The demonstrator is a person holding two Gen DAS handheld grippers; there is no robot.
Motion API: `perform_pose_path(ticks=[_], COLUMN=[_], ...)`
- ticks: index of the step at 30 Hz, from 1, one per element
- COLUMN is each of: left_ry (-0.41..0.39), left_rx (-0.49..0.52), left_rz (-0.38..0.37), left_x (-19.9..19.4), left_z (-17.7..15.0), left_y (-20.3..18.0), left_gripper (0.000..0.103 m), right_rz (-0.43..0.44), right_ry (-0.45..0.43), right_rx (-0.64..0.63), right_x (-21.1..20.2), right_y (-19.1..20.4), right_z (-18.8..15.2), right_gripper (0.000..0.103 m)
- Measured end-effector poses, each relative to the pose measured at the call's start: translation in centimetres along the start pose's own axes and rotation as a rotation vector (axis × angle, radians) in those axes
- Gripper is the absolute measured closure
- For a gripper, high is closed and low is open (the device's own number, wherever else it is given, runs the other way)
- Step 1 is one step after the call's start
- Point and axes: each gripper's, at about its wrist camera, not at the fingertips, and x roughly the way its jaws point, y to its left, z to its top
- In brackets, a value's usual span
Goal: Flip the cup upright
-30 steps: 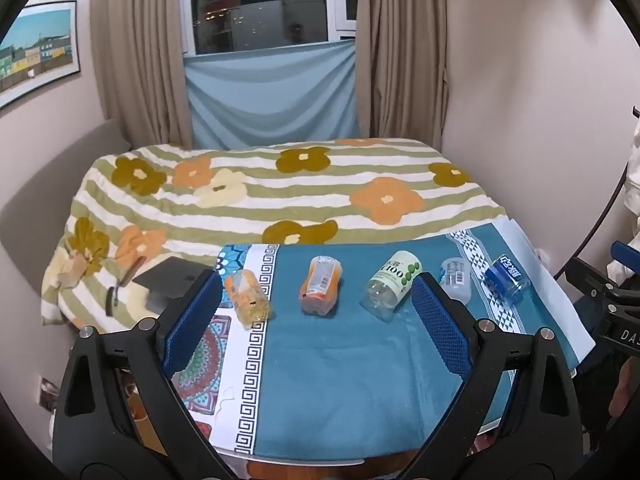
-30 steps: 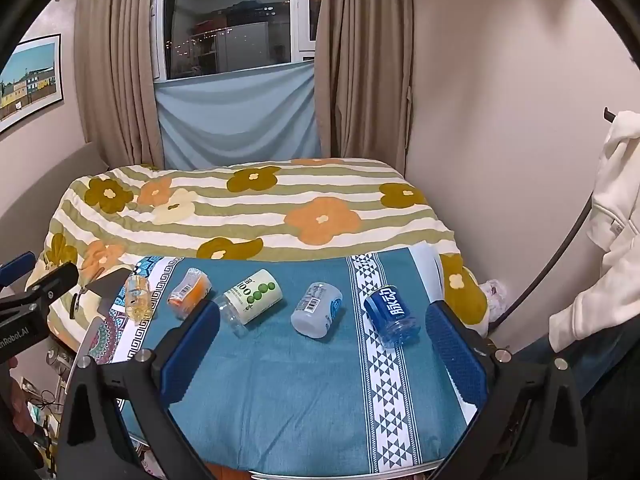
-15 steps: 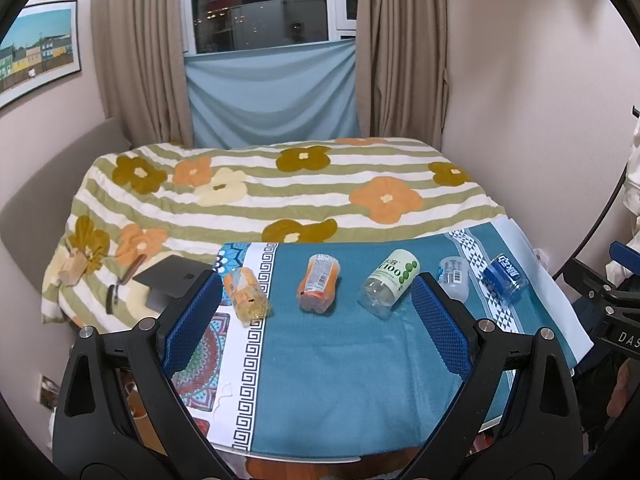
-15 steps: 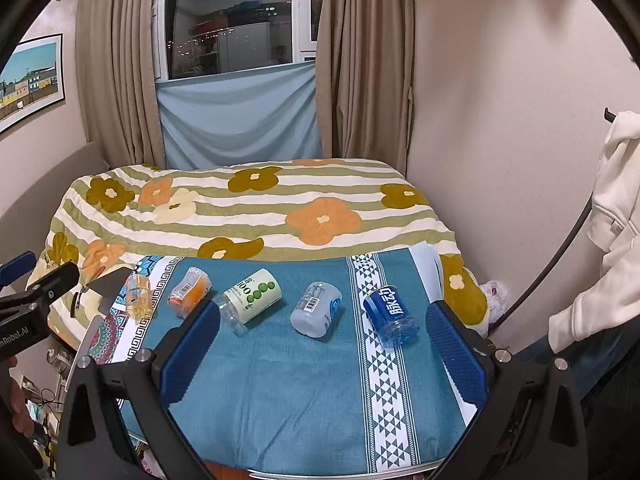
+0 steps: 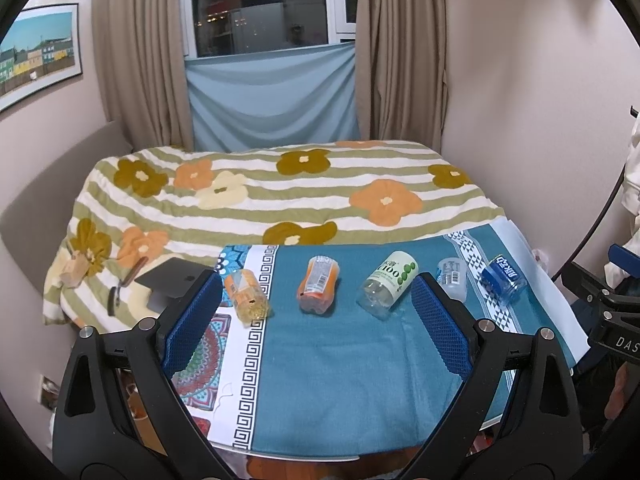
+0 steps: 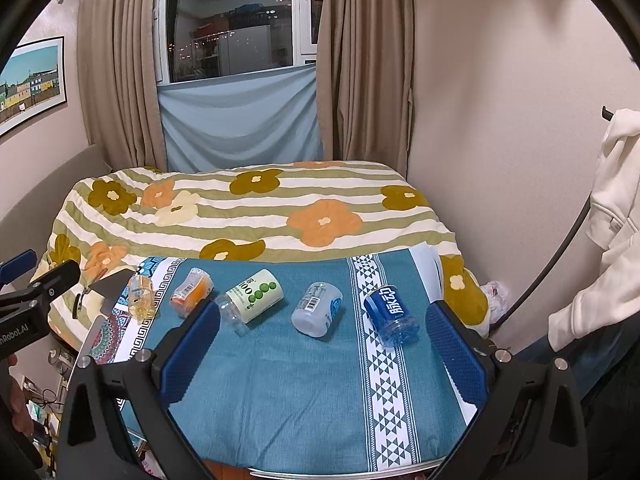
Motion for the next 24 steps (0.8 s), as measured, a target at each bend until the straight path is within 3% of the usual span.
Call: perform_pose_path(ticks=[24], left_ry=[0.0], left_rx=[0.0], left_rz=[0.005], left_x=[-0.88], left_z=[0.25], left_y=[-0.21], left_gripper=[0.002], right_rz=[0.009], right_ry=[-0.006], right_rx=[0.004], right_x=[-0.69], right_y=[0.43], right_z=[0.18], right_gripper=[0.0])
